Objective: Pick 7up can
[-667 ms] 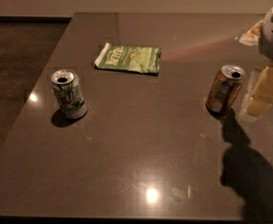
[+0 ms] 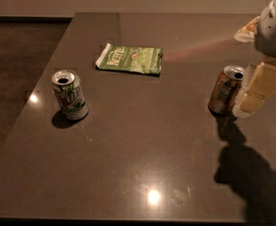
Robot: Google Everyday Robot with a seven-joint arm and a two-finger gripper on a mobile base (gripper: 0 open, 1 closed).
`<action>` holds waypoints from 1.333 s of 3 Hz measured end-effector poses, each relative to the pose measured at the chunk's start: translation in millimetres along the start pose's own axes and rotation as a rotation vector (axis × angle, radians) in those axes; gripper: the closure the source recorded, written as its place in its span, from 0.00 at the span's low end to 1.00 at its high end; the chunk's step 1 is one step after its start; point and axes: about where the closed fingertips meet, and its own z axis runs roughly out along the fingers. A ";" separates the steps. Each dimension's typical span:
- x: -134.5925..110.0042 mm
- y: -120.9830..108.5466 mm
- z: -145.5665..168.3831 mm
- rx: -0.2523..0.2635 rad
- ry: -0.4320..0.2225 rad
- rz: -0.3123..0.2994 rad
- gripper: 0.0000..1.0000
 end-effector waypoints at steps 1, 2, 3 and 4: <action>-33.7 -11.0 8.7 0.004 -0.088 -0.021 0.00; -70.8 -23.6 22.6 0.005 -0.153 -0.041 0.00; -106.8 -30.0 44.2 -0.016 -0.204 -0.059 0.00; -143.2 -27.3 70.7 -0.044 -0.257 -0.070 0.00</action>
Offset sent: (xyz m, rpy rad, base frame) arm 0.0701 0.1043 0.0021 0.1934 -0.0690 0.1129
